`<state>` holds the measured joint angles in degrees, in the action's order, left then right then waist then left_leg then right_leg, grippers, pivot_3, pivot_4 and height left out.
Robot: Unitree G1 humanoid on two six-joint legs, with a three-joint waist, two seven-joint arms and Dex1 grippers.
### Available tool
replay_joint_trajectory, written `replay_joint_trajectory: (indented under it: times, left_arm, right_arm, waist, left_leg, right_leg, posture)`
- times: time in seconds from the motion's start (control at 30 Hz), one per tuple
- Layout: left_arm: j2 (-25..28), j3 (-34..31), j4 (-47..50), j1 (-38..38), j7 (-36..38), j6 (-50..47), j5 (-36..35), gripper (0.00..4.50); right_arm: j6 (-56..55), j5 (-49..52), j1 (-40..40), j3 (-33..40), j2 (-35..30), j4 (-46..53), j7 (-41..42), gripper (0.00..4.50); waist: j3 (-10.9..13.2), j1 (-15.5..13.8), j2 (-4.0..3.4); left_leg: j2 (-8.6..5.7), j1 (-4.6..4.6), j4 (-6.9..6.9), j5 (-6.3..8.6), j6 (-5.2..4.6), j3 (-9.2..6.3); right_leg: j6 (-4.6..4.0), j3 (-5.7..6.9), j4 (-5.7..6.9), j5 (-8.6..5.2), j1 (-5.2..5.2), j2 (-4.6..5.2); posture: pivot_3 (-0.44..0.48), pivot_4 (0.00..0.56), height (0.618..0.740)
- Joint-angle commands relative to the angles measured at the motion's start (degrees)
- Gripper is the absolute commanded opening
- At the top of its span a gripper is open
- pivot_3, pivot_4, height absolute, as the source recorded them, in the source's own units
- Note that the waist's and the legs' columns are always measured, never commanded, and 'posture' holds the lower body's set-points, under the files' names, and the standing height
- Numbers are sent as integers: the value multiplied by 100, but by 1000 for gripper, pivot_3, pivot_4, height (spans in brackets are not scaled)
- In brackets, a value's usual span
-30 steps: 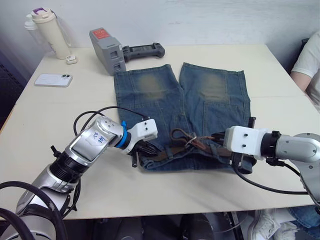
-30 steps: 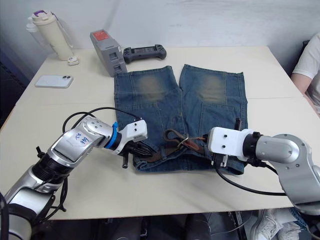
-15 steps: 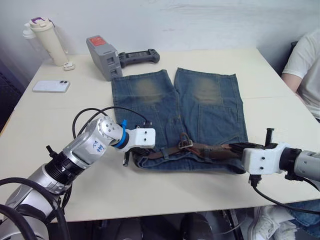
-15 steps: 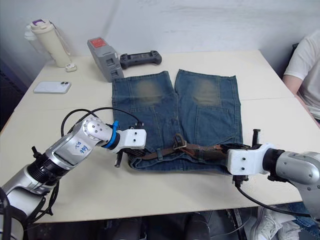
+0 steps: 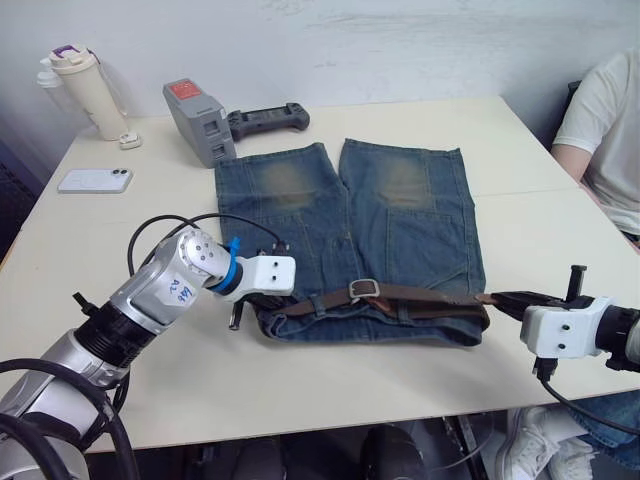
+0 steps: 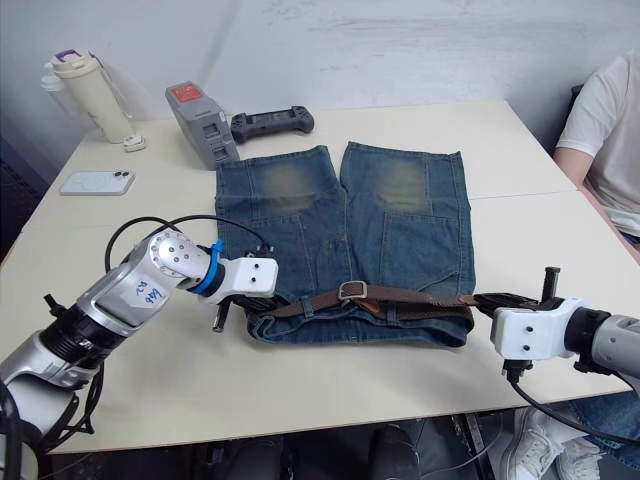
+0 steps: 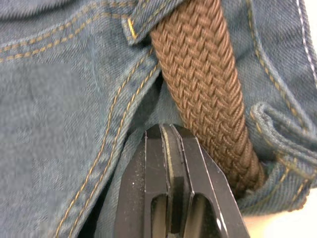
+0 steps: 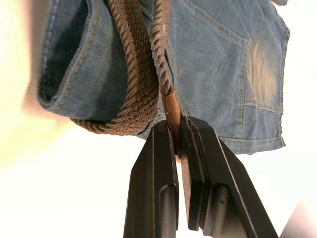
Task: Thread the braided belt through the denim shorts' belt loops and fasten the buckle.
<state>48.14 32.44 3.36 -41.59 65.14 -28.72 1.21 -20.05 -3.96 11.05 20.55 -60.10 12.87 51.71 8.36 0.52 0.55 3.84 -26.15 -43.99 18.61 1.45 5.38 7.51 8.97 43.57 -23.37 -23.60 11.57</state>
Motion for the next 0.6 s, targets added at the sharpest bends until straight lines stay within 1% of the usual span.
replay_joint_trajectory:
  times: [0.03,0.13,0.23,0.3,0.37,0.4,0.43,0.5,0.53,0.57,0.6]
  left_arm:
    - [507,185,-894,445,74,-25,673,34]
    - [550,56,-1094,495,88,123,638,34]
    - [390,-313,-1148,579,208,44,221,34]
    - [320,-470,-1191,592,266,77,119,34]
    - [234,-747,-1183,544,434,-7,-187,34]
    - [156,-965,-1221,484,508,-205,-433,34]
    - [119,-1111,-1256,443,566,-324,-586,0]
    - [117,-1311,-1308,389,719,-436,-788,0]
    - [125,-1410,-1323,371,810,-505,-902,688]
    - [169,-1526,-1338,358,926,-545,-1026,1016]
    - [218,-1646,-1311,356,1043,-608,-1152,1387]
  right_arm:
    - [20,144,97,302,-57,-36,55,0]
    - [163,271,36,71,69,180,-4,0]
    - [320,344,-8,-94,170,319,-55,0]
    - [471,464,19,-156,208,396,19,0]
    - [813,852,16,-172,315,620,77,0]
    - [952,989,7,-183,356,741,92,0]
    - [1158,1162,18,-182,389,855,128,857]
    - [1481,1424,63,-138,415,1012,206,1519]
    - [1587,1553,69,-79,435,1066,232,2064]
    - [1730,1731,45,24,467,1101,232,2645]
    - [1871,1912,41,137,492,1131,247,3028]
  waist:
    - [-1,-2,-2]
    - [-2,-3,-4]
    - [-3,22,-6]
    - [-3,28,-5]
    - [-2,28,-5]
    - [-1,29,-5]
    - [0,27,-5]
    - [7,25,2]
    - [11,23,8]
    - [16,16,11]
    - [23,7,14]
  left_leg:
    - [0,0,-1,1,2,-1]
    - [0,0,-3,5,7,-2]
    - [4,3,-1,5,8,-2]
    - [6,2,-1,6,9,-3]
    - [5,-2,-2,7,10,-3]
    - [5,-5,-3,7,10,-3]
    - [6,-6,-2,7,10,-3]
    - [6,-12,-2,7,10,-6]
    - [6,-15,-2,7,10,-7]
    - [6,-16,-1,8,10,-7]
    - [5,-18,-2,8,10,-7]
  right_leg:
    - [0,0,1,-2,0,0]
    - [-1,0,4,-4,0,0]
    - [-4,0,4,-6,0,-3]
    - [-5,1,6,-7,-2,-4]
    - [-5,1,6,-7,-4,-4]
    - [-5,1,6,-7,-8,-4]
    - [-5,1,7,-8,-9,-4]
    - [-5,4,7,-8,-12,-5]
    - [-5,5,6,-8,-14,-5]
    - [-5,5,4,-8,-14,-5]
    - [-5,6,3,-8,-14,-5]
  posture:
    - [0,150,650]
    - [0,150,650]
    - [0,150,650]
    - [0,150,650]
    - [0,150,650]
    - [0,150,650]
    - [0,150,650]
    - [0,150,650]
    - [0,150,650]
    - [0,150,650]
    - [0,150,650]
